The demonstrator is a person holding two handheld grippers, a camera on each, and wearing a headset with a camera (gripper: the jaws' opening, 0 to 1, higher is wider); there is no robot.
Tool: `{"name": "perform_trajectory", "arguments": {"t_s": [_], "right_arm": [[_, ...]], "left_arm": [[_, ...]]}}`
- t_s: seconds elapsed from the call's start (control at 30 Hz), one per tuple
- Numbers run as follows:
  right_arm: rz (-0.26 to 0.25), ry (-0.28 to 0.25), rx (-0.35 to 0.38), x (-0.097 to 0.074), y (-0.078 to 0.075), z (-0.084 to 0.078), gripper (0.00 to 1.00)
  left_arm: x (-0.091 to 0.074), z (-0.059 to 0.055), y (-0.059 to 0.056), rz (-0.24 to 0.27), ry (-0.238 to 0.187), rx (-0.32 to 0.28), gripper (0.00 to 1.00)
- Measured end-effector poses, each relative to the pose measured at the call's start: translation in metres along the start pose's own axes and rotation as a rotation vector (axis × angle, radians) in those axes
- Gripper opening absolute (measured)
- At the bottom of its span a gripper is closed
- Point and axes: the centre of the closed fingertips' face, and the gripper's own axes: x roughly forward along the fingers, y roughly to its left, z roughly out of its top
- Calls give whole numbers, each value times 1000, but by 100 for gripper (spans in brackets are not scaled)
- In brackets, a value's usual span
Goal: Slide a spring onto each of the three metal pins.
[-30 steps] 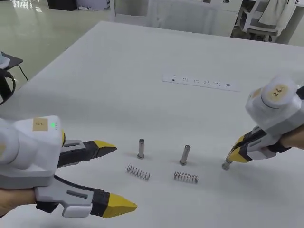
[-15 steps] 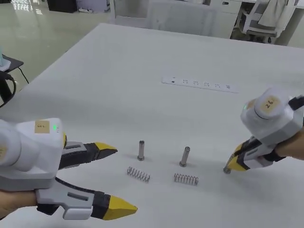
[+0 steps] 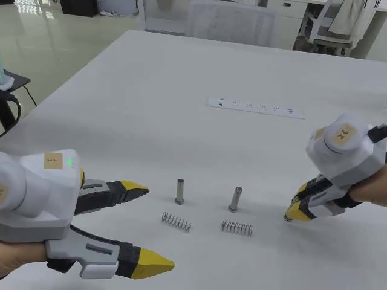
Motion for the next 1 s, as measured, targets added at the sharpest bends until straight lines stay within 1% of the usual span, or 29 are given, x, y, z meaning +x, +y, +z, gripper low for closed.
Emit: {"name": "perform_trajectory", "arguments": {"t_s": [0.27, 0.5, 0.73, 1.0], "right_arm": [[-12, -22, -4, -6, -1, 5, 19], [-29, -56, -34, -17, 1, 22, 20], [-37, -90, -78, -27, 10, 42, 20], [-28, -106, -118, -30, 22, 56, 21]], "left_arm": [[0, -1, 0, -1, 4, 3, 73], [0, 0, -1, -2, 3, 6, 73], [-1, 0, -1, 2, 2, 8, 73], [-1, 0, 0, 5, 2, 9, 73]]}}
